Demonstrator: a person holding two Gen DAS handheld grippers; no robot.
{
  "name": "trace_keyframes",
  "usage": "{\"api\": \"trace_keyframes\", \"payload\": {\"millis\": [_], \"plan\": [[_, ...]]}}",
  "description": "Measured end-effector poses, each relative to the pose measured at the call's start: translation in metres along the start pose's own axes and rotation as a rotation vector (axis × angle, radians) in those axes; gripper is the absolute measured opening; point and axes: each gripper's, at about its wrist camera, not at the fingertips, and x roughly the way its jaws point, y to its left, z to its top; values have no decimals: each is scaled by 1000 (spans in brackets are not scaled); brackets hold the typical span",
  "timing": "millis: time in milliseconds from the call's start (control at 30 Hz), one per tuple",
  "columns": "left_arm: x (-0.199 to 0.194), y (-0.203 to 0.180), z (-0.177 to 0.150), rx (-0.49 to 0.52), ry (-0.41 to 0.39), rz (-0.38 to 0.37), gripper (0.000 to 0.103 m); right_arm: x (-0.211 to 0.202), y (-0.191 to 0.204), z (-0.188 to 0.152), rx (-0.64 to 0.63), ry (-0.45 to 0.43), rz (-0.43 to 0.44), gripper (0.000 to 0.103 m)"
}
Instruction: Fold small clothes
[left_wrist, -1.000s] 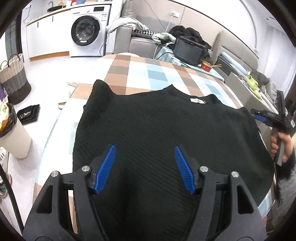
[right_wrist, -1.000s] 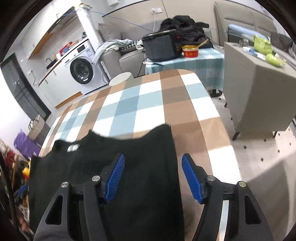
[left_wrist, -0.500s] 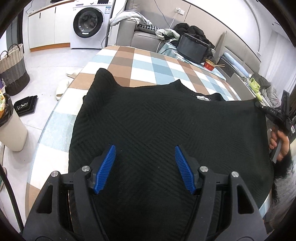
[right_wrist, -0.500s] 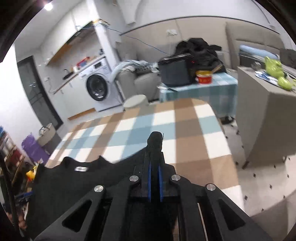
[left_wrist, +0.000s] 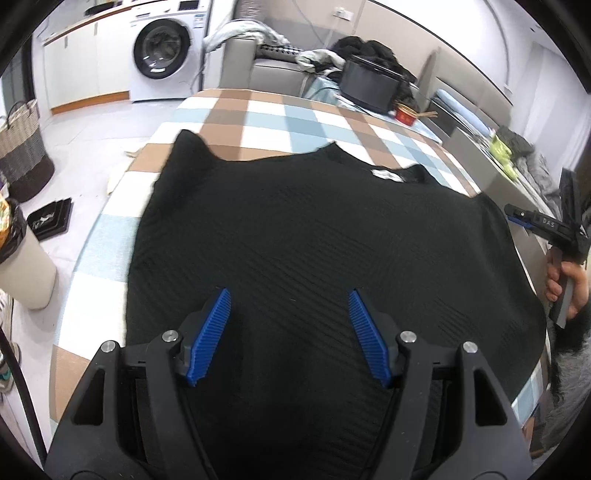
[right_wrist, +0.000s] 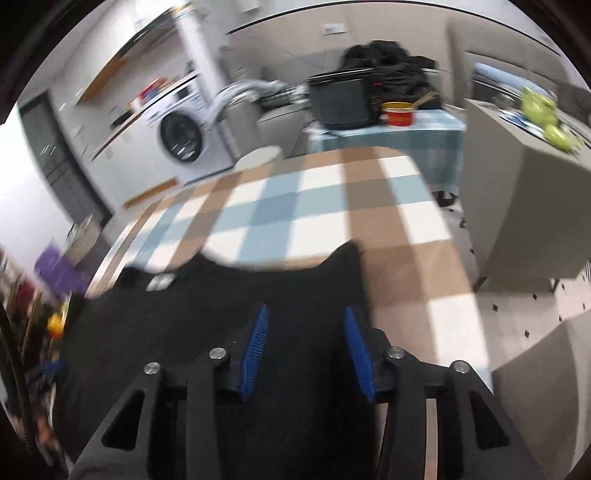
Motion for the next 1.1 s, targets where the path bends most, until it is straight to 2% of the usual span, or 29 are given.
{"api": "trace_keyframes", "payload": {"millis": [33,67,100,167,200,267,433,533,667,867,1100], "plan": [[0,-6,-2,13,4,-4,67,-7,11,-8,-31,8,4,53],[-2,-12,-5,27,7,-10,67,-11,19,-14,-51,20,15,64],[-2,-19,-7,44,12,-19,67,-15,28,-23,-69,38,37,70],[-4,-31,-12,76,18,-33,69,-22,41,-37,-91,58,72,73],[-5,-39,-16,94,18,-30,71,-25,49,-46,-110,74,87,79],[-8,-51,-23,121,8,-31,79,-28,61,-61,-145,97,99,84],[-5,-75,-43,205,34,9,89,-37,88,-98,-204,131,107,85],[1,-80,-54,209,74,-4,93,-37,101,-111,-225,151,121,86],[-1,-81,-63,235,65,28,95,-31,114,-125,-293,174,112,86],[-12,-72,-76,237,45,30,96,-40,103,-149,-388,171,27,85],[-25,-70,-87,254,13,35,96,-66,98,-167,-410,140,-9,86]]}}
